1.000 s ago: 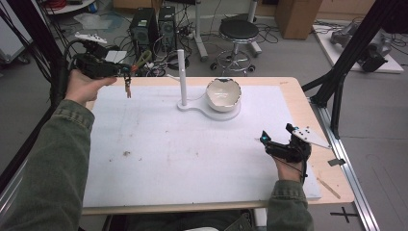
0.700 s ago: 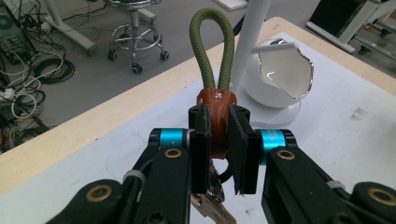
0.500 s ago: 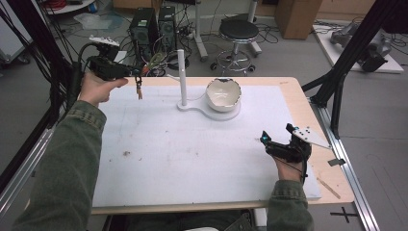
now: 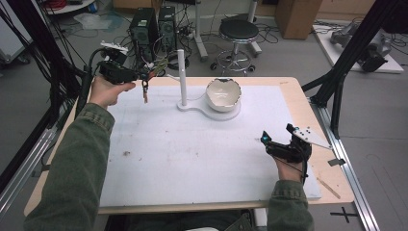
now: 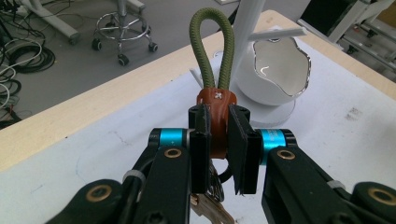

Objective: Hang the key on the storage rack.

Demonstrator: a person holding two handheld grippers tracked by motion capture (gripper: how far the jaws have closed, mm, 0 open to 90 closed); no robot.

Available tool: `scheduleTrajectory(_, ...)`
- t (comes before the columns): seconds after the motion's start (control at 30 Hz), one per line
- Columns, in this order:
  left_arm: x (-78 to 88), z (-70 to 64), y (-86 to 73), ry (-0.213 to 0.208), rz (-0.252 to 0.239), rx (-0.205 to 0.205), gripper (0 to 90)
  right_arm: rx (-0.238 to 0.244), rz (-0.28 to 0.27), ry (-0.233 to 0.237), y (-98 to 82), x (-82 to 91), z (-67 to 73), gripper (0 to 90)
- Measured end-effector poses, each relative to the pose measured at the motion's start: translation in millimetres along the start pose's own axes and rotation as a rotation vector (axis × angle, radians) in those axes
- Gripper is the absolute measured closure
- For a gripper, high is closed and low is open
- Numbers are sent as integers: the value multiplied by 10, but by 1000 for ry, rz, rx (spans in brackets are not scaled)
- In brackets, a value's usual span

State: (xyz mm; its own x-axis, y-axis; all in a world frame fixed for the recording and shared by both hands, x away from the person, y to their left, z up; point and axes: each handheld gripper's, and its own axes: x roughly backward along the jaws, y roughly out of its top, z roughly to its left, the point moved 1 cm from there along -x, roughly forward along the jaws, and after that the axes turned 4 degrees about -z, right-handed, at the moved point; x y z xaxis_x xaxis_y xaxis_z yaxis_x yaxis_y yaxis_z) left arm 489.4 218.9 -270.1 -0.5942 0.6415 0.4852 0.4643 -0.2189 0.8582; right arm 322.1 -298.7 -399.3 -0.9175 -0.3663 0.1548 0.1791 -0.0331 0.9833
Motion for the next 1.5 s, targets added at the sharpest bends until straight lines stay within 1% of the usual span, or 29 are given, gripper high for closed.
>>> scheduleTrajectory(0.1,-50,4,-17,-3,11,5,791,7,-4,0,0,1,-6,6)
scheduleTrajectory(0.27,-128,2,-45,-7,25,9,790,1,-2,0,-1,7,-8,6)
scheduleTrajectory(0.37,-168,24,-82,-15,14,31,790,2,-4,-1,-3,10,-14,6)
scheduleTrajectory(0.43,-200,51,-122,-14,18,47,790,2,-4,-1,-3,11,-15,6)
scheduleTrajectory(0.63,-285,99,-229,-19,39,64,790,-2,0,0,-6,8,-17,6)
scheduleTrajectory(0.77,-330,105,-261,-21,44,70,791,-4,1,-1,-7,5,-15,6)
scheduleTrajectory(0.83,-349,102,-269,-29,46,71,790,-1,0,0,-8,4,-20,6)
scheduleTrajectory(0.9,-369,95,-276,-28,53,66,791,-2,1,-1,-10,4,-23,6)
scheduleTrajectory(1.07,-425,82,-297,-38,56,66,791,-4,1,-1,-10,5,-25,6)
scheduleTrajectory(1.5,-580,27,-345,-54,54,83,790,-6,5,1,-14,3,-29,6)
